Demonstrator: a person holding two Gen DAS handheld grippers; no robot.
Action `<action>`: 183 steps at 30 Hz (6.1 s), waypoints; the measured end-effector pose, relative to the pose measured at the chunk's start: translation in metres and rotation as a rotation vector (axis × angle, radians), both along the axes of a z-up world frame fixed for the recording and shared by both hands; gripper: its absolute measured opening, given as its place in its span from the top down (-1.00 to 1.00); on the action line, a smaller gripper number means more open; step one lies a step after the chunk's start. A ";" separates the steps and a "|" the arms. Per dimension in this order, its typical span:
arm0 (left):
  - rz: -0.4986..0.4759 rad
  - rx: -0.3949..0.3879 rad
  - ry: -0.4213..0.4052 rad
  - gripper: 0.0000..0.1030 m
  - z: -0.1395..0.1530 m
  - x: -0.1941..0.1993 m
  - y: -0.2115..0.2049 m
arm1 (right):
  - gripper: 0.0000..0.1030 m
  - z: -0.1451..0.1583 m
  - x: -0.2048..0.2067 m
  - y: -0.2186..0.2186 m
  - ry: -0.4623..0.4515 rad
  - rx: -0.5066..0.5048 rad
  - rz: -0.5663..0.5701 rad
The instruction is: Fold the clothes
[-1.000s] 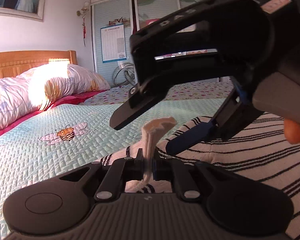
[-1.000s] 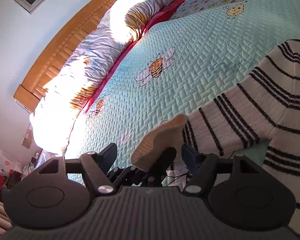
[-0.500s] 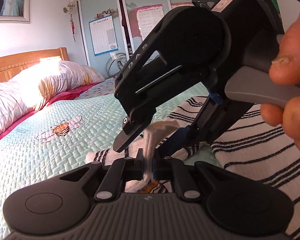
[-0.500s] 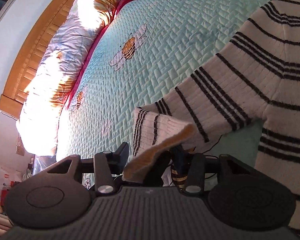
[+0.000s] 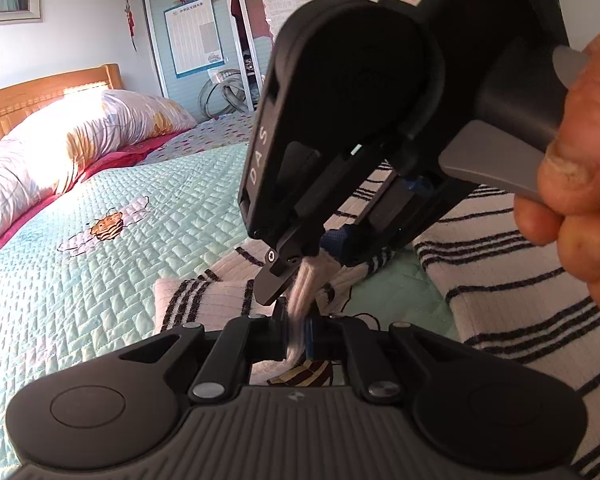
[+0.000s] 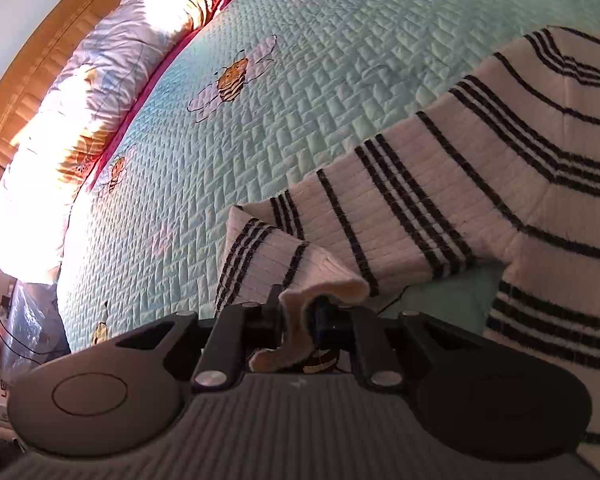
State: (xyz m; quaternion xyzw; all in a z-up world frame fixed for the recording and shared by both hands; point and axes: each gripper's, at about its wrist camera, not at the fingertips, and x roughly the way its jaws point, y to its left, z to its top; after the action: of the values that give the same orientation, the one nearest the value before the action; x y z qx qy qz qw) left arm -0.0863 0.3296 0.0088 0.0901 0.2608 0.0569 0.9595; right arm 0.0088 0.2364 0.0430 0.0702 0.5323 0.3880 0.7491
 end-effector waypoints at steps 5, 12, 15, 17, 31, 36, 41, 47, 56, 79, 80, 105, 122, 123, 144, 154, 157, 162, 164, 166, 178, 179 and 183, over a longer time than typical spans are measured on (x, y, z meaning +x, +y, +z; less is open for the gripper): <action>0.013 -0.011 0.007 0.80 0.000 0.004 0.003 | 0.82 0.000 -0.001 -0.001 -0.035 0.023 0.026; 0.024 -0.145 0.005 -0.15 0.005 0.010 0.020 | 0.93 -0.004 0.013 -0.025 0.001 0.112 -0.075; 0.018 -0.276 -0.018 -0.15 0.010 0.010 0.034 | 0.93 -0.005 0.015 -0.038 0.009 0.149 -0.114; 0.014 -0.364 -0.034 -0.15 0.013 0.009 0.044 | 0.93 -0.005 0.017 -0.047 0.023 0.189 -0.149; 0.324 -0.919 -0.187 -0.25 0.016 -0.040 0.082 | 0.93 0.034 0.036 -0.097 0.095 0.563 -0.386; 0.207 -0.904 -0.106 -0.25 0.016 -0.049 0.067 | 0.93 0.066 0.040 -0.115 0.022 0.653 -0.433; 0.008 -0.975 0.051 -0.29 -0.005 -0.036 0.041 | 0.93 0.088 0.044 -0.141 -0.030 0.693 -0.489; -0.089 -0.944 0.180 -0.34 -0.015 -0.018 0.017 | 0.93 0.115 0.043 -0.171 -0.121 0.723 -0.540; -0.198 -0.962 0.260 -0.41 -0.022 -0.004 -0.001 | 0.93 0.136 0.051 -0.202 -0.189 0.730 -0.581; -0.376 -1.057 0.270 -0.50 -0.028 0.004 -0.018 | 0.93 0.090 -0.048 -0.424 -0.305 0.756 -0.853; -0.381 -1.061 0.271 -0.51 -0.028 0.004 -0.018 | 0.93 0.086 -0.050 -0.429 -0.298 0.748 -0.866; -0.027 -0.828 0.412 -0.52 -0.003 -0.151 -0.025 | 0.93 0.007 -0.040 -0.446 -0.121 0.668 -0.865; -0.271 -0.259 0.489 0.76 0.055 -0.168 -0.198 | 0.93 0.052 -0.012 -0.494 -0.230 0.758 -0.770; -0.301 -0.271 0.530 0.76 0.045 -0.166 -0.208 | 0.93 0.056 -0.013 -0.500 -0.251 0.770 -0.767; 0.023 0.174 0.338 -0.24 0.032 -0.203 -0.210 | 0.86 -0.064 -0.028 -0.493 0.010 0.670 -0.825; 0.091 0.428 0.344 -0.25 0.007 -0.193 -0.225 | 0.86 -0.067 -0.035 -0.490 0.040 0.683 -0.830; 0.123 0.468 0.357 -0.26 0.006 -0.195 -0.221 | 0.86 -0.065 -0.035 -0.489 0.040 0.679 -0.826; 0.118 0.530 0.355 -0.21 0.007 -0.202 -0.215 | 0.85 -0.063 -0.034 -0.488 0.040 0.679 -0.819; 0.067 0.497 0.370 0.26 0.007 -0.204 -0.213 | 0.85 -0.062 -0.034 -0.485 0.042 0.680 -0.815; 0.048 0.427 0.386 0.83 0.010 -0.200 -0.204 | 0.85 -0.059 -0.033 -0.483 0.037 0.670 -0.814; -0.365 0.149 0.343 0.87 0.097 -0.214 -0.240 | 0.89 -0.014 -0.019 -0.510 -0.086 0.649 -0.910; -0.395 0.147 0.374 0.86 0.085 -0.212 -0.247 | 0.89 -0.014 -0.018 -0.512 -0.094 0.627 -0.924; -0.427 0.148 0.520 0.79 0.023 -0.202 -0.260 | 0.89 -0.026 -0.014 -0.514 -0.081 0.559 -0.959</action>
State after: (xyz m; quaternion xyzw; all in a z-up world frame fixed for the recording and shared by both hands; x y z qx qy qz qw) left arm -0.2884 0.0701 0.0320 0.2236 0.4670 -0.1514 0.8420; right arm -0.0055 -0.2778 0.0172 0.4856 0.2881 0.1325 0.8146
